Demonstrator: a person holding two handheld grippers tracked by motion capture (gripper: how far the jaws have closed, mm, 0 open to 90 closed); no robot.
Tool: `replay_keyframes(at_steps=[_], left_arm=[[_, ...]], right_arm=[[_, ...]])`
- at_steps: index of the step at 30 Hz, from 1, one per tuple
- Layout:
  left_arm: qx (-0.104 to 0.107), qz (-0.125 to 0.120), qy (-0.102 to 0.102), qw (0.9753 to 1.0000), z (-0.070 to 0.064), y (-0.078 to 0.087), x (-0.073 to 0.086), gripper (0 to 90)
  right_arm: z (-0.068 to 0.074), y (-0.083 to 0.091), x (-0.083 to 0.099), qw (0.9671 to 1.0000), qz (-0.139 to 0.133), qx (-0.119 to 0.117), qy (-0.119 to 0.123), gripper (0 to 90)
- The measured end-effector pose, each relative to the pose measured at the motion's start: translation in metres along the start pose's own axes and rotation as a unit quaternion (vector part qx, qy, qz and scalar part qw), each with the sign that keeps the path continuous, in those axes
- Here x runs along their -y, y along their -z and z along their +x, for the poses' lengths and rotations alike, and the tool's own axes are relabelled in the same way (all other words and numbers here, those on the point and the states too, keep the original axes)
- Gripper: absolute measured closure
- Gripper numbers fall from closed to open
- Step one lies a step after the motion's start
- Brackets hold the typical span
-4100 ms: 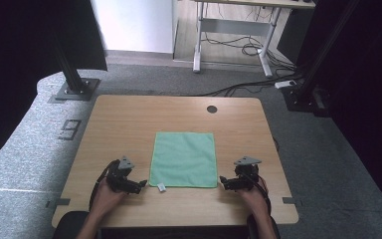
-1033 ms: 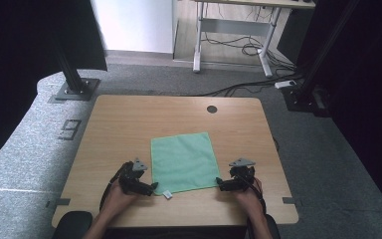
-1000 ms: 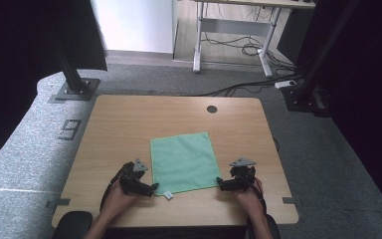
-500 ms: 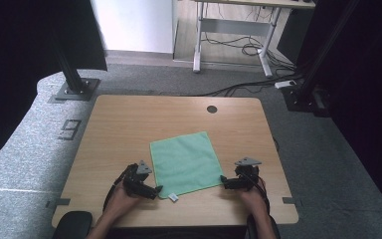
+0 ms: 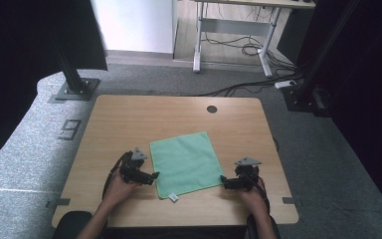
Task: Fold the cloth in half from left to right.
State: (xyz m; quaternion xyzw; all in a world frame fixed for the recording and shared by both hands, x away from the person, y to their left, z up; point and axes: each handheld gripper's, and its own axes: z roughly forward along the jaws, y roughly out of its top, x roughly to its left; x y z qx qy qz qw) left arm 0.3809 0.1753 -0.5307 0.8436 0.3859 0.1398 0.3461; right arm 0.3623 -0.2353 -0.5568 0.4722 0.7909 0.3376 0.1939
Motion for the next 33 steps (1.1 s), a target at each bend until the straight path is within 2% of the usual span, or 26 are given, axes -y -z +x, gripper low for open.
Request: replay_keyframes(at_steps=[8, 20, 27, 29, 33], left_arm=[[-0.027, -0.016, 0.013, 0.9994, 0.033, -0.014, -0.029, 0.0], [-0.063, -0.003, 0.054, 0.9965, 0.069, -0.045, -0.044, 0.0], [-0.079, 0.004, 0.071, 0.9944, 0.078, -0.061, -0.049, 0.0], [-0.086, 0.018, 0.064, 0.9941, 0.078, -0.067, -0.049, 0.0], [-0.092, 0.017, 0.057, 0.9940, 0.077, -0.066, -0.049, 0.0]], right_arm=[[0.000, 0.000, 0.000, 1.0000, 0.000, 0.000, 0.000, 0.0], [0.000, 0.000, 0.000, 1.0000, 0.000, 0.000, 0.000, 0.0], [0.000, 0.000, 0.000, 1.0000, 0.000, 0.000, 0.000, 0.0], [0.000, 0.000, 0.000, 1.0000, 0.000, 0.000, 0.000, 0.0], [0.000, 0.000, 0.000, 1.0000, 0.000, 0.000, 0.000, 0.0]])
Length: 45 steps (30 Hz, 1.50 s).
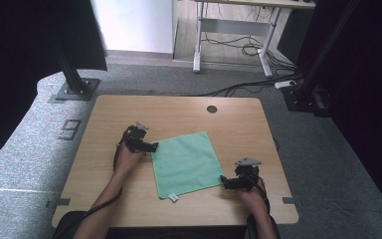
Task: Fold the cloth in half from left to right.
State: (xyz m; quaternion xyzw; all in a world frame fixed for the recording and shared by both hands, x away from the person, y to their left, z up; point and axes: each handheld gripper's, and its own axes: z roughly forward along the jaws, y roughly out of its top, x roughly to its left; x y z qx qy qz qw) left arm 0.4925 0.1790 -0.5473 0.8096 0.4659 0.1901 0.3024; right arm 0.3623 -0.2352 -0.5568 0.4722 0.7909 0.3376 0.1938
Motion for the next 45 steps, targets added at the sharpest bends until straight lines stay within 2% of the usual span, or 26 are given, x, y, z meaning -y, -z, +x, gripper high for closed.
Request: replay_keyframes(at_steps=[3, 10, 15, 20, 23, 29, 35, 45], left_arm=[[0.011, 0.003, 0.016, 0.9998, 0.004, 0.000, 0.002, 0.0], [0.012, -0.001, 0.016, 0.9998, 0.006, 0.008, 0.011, 2.0], [0.011, 0.001, 0.018, 0.9998, 0.009, 0.013, 0.016, 1.9], [0.009, 0.001, 0.020, 0.9998, 0.009, 0.013, 0.016, 2.1], [0.009, 0.001, 0.020, 0.9998, 0.009, 0.013, 0.016, 2.0], [0.010, 0.002, 0.018, 0.9998, 0.009, 0.013, 0.016, 1.7], [0.017, -0.002, 0.012, 0.9998, 0.011, 0.013, 0.015, 3.3], [0.017, -0.005, 0.010, 0.9998, 0.010, 0.013, 0.016, 5.3]], right_arm=[[0.000, 0.000, 0.000, 1.0000, 0.000, 0.000, 0.000, 0.0], [0.001, -0.001, -0.002, 1.0000, 0.005, 0.000, 0.000, 0.0], [0.004, 0.001, -0.006, 0.9998, 0.007, -0.012, 0.014, 0.0], [0.011, 0.006, -0.014, 0.9993, -0.005, -0.032, 0.019, 0.0], [0.020, 0.006, -0.020, 0.9985, -0.003, -0.048, 0.025, 0.0], [0.043, 0.003, -0.030, 0.9953, -0.003, -0.075, 0.060, 0.0], [0.068, -0.003, -0.039, 0.9907, 0.001, -0.103, 0.089, 0.0], [0.108, -0.015, -0.050, 0.9818, 0.008, -0.146, 0.121, 0.0]])
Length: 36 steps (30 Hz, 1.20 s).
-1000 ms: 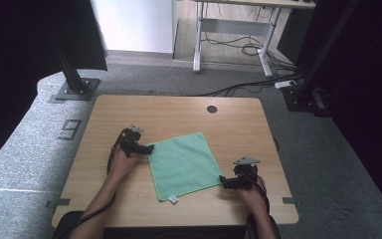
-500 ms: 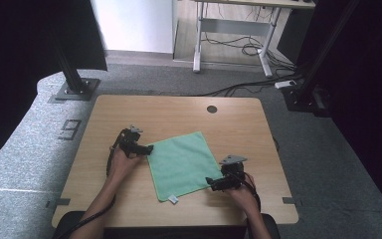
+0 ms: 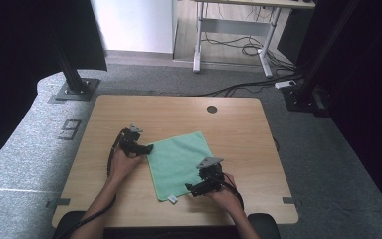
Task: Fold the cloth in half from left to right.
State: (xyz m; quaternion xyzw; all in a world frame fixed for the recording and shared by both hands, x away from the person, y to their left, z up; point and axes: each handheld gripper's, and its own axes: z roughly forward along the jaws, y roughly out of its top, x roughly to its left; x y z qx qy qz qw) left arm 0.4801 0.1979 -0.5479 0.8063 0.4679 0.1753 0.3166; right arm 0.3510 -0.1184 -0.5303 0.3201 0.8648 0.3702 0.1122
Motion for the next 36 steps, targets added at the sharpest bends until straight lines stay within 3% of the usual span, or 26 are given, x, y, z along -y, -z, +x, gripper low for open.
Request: replay_keyframes(at_steps=[11, 21, 31, 36], left_arm=[[0.003, 0.000, -0.002, 1.0000, 0.000, 0.000, 0.000, 4.6], [0.003, 0.002, -0.003, 1.0000, 0.000, 0.000, 0.000, 4.2], [0.004, 0.002, -0.003, 1.0000, 0.000, 0.000, 0.000, 4.3], [0.004, 0.002, -0.003, 1.0000, 0.000, 0.000, 0.000, 4.3]], right_arm=[[0.030, -0.016, -0.018, 0.9987, 0.007, -0.045, 0.022, 4.4], [0.062, -0.028, -0.030, 0.9949, 0.019, -0.080, 0.059, 5.7], [0.085, -0.035, -0.036, 0.9904, 0.029, -0.107, 0.083, 29.6], [0.096, -0.040, -0.038, 0.9865, 0.046, -0.115, 0.107, 42.4]])
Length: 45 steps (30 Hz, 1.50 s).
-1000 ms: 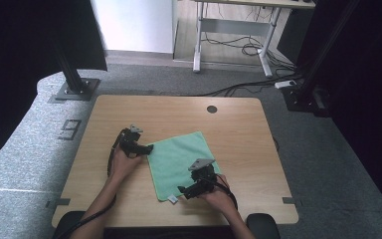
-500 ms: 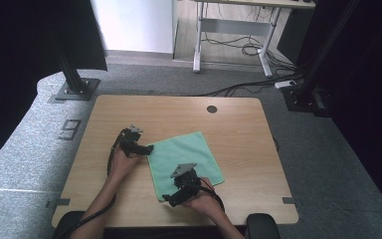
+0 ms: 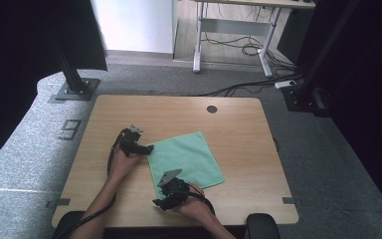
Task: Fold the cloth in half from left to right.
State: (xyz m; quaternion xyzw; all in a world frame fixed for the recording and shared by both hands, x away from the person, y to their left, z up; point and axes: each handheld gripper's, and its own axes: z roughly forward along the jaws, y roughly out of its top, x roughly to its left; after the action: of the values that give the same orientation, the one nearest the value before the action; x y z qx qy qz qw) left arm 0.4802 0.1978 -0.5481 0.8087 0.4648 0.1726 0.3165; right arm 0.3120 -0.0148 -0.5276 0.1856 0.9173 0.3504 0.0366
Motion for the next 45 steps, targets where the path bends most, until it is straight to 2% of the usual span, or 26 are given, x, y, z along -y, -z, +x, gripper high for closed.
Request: replay_keyframes(at_steps=[5, 7, 10, 13, 17, 18, 21, 25, 28, 31, 33, 35, 38, 41, 45], left_arm=[[0.001, -0.002, -0.001, 1.0000, 0.000, 0.001, 0.001, 5.5], [0.008, -0.010, -0.008, 0.9999, -0.001, 0.003, 0.002, 10.0], [0.028, -0.024, -0.029, 0.9989, -0.005, 0.007, 0.005, 30.4], [0.046, -0.022, -0.043, 0.9978, -0.011, 0.010, 0.004, 54.2], [0.070, -0.013, -0.040, 0.9966, -0.012, 0.012, 0.004, 81.9], [0.072, -0.010, -0.037, 0.9966, -0.011, 0.013, 0.004, 84.3], [0.063, -0.003, -0.034, 0.9975, -0.006, 0.017, 0.005, 85.8], [0.062, -0.004, -0.019, 0.9979, 0.001, 0.024, 0.007, 86.0], [0.059, -0.011, -0.014, 0.9981, 0.003, 0.029, 0.005, 85.6], [0.053, -0.017, -0.021, 0.9982, 0.000, 0.033, 0.001, 85.2], [0.044, -0.019, -0.034, 0.9983, -0.004, 0.034, -0.002, 85.1], [0.044, -0.023, -0.036, 0.9981, -0.006, 0.036, -0.005, 85.1], [0.051, -0.028, -0.039, 0.9976, -0.009, 0.038, -0.012, 85.1], [0.065, -0.039, -0.028, 0.9968, -0.011, 0.038, -0.020, 85.1], [0.075, -0.040, -0.033, 0.9958, -0.019, 0.035, -0.035, 85.0]], right_arm=[[0.005, -0.008, 0.000, 0.9992, 0.017, 0.021, 0.031, 60.6], [0.005, -0.007, -0.001, 0.9990, 0.021, 0.028, 0.029, 71.1], [0.006, -0.007, -0.001, 0.9988, 0.023, 0.035, 0.024, 79.3], [0.006, -0.008, -0.002, 0.9985, 0.020, 0.044, 0.023, 84.3], [0.006, -0.009, -0.002, 0.9987, 0.018, 0.046, 0.016, 85.5], [0.006, -0.010, -0.003, 0.9987, 0.018, 0.045, 0.018, 85.6], [0.008, -0.013, -0.008, 0.9989, 0.020, 0.038, 0.018, 85.7], [0.012, -0.018, -0.014, 0.9991, 0.019, 0.029, 0.022, 86.2], [0.013, -0.015, -0.019, 0.9994, 0.009, 0.024, 0.025, 86.2], [0.012, -0.007, -0.022, 0.9994, -0.004, 0.024, 0.023, 86.3], [0.011, 0.000, -0.024, 0.9994, -0.013, 0.025, 0.021, 86.3], [0.010, 0.007, -0.025, 0.9992, -0.019, 0.027, 0.021, 86.2], [0.007, 0.016, -0.023, 0.9991, -0.026, 0.029, 0.017, 86.3], [0.004, 0.023, -0.019, 0.9990, -0.032, 0.031, 0.008, 86.3], [-0.002, 0.033, -0.012, 0.9983, -0.040, 0.043, -0.002, 86.3]])
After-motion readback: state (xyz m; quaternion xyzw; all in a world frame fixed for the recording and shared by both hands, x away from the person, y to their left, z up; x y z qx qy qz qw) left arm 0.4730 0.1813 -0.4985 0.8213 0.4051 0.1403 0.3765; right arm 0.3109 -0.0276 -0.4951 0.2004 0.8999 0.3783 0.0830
